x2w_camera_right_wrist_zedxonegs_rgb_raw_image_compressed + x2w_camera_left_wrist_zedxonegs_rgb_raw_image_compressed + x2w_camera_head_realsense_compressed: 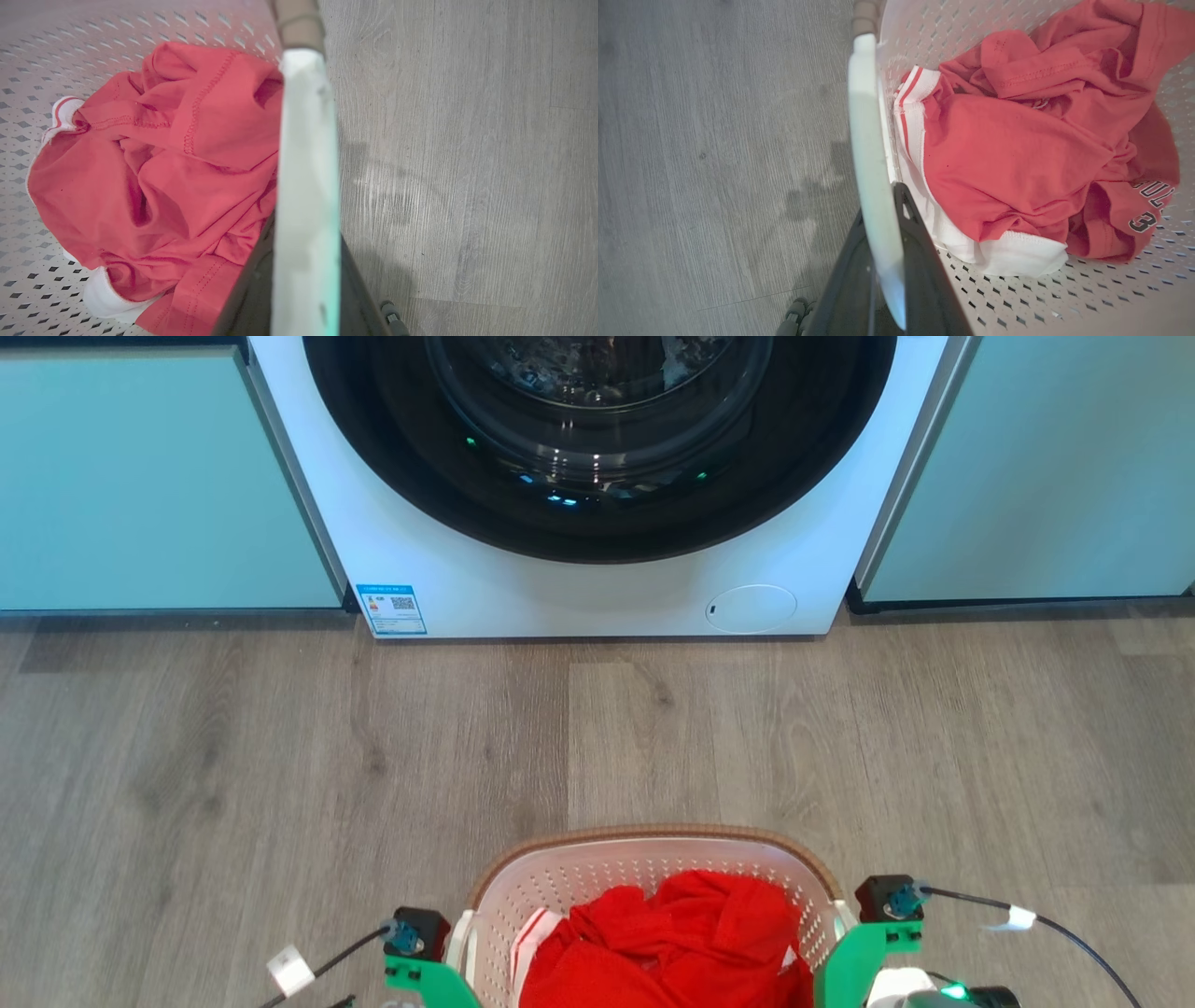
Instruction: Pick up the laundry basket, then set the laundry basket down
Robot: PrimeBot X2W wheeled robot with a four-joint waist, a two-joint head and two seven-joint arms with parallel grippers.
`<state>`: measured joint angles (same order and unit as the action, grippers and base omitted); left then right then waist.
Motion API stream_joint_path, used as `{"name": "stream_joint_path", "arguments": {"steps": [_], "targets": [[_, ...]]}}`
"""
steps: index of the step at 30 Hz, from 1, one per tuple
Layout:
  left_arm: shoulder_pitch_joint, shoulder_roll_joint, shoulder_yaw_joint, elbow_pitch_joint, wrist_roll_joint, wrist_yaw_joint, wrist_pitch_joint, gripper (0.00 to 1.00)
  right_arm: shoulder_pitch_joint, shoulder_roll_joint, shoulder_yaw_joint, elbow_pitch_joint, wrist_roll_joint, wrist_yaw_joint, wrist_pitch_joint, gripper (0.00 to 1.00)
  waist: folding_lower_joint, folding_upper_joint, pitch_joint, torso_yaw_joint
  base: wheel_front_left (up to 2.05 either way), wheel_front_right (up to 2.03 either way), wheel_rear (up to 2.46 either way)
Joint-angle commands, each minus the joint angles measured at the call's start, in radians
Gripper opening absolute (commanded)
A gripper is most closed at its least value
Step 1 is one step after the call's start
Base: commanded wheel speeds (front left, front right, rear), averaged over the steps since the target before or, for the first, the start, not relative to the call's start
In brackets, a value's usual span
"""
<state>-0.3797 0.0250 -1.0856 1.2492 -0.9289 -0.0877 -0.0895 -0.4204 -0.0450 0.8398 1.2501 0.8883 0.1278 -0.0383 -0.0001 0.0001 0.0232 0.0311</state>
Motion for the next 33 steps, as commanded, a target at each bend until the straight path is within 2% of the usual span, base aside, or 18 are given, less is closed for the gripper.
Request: {"name": "stream_joint_path", "arguments": {"steps": [1,23,33], "targets": [[-0.045,0.025,0.015,0.003,-0.001,0.006,-0.019,0.0,-0.005,-0.005,0.026,-0.008,0.0,0.003,-0.014,0.0,0.0001,-0.0001,0.001,0.0,0.0,0.0,0.0],[-0.059,0.025,-0.007,0.006,-0.038,0.011,-0.027,0.0,-0.034,-0.005,0.1,0.001,0.071,0.003,-0.039,0.0,0.0001,-0.0001,0.017,-0.003,0.0,0.0,0.0],[-0.099,0.025,-0.02,0.001,-0.043,0.018,-0.038,0.0,-0.079,-0.005,0.119,0.01,0.092,0.003,-0.06,0.0,0.0001,-0.0001,0.079,-0.002,0.0,0.0,0.0]]}}
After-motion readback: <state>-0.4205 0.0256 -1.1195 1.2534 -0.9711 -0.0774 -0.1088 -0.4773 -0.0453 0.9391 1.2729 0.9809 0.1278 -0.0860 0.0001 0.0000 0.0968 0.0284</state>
